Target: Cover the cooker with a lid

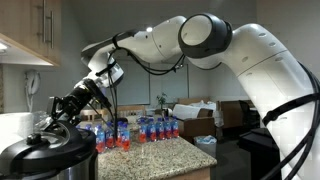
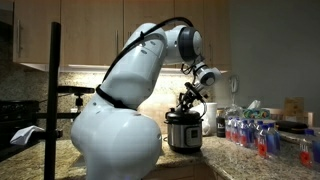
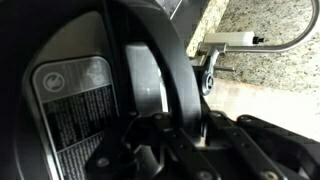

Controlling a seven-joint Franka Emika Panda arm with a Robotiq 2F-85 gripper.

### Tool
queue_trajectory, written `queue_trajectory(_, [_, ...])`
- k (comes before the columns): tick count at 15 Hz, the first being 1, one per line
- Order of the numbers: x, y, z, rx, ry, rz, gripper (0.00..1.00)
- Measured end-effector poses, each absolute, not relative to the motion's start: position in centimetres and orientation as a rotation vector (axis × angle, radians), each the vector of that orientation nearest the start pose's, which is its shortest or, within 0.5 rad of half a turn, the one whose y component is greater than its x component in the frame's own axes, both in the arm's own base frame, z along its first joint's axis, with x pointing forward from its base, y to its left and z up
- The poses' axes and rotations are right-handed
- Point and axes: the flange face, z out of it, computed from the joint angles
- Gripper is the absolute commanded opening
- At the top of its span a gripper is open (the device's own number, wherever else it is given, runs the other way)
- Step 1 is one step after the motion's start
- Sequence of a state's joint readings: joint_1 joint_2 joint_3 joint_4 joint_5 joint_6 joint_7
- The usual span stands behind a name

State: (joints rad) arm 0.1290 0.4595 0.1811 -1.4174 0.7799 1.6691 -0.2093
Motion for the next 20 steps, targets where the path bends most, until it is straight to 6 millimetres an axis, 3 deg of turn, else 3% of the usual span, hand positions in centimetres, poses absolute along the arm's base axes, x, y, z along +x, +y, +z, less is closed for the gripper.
queue_trajectory(9, [62.5,25.0,46.3,-2.26,-0.392,0.279,0.98])
queue_trajectory(20, [62.9,24.3,48.7,-2.266,-0.397,0.222,1.0])
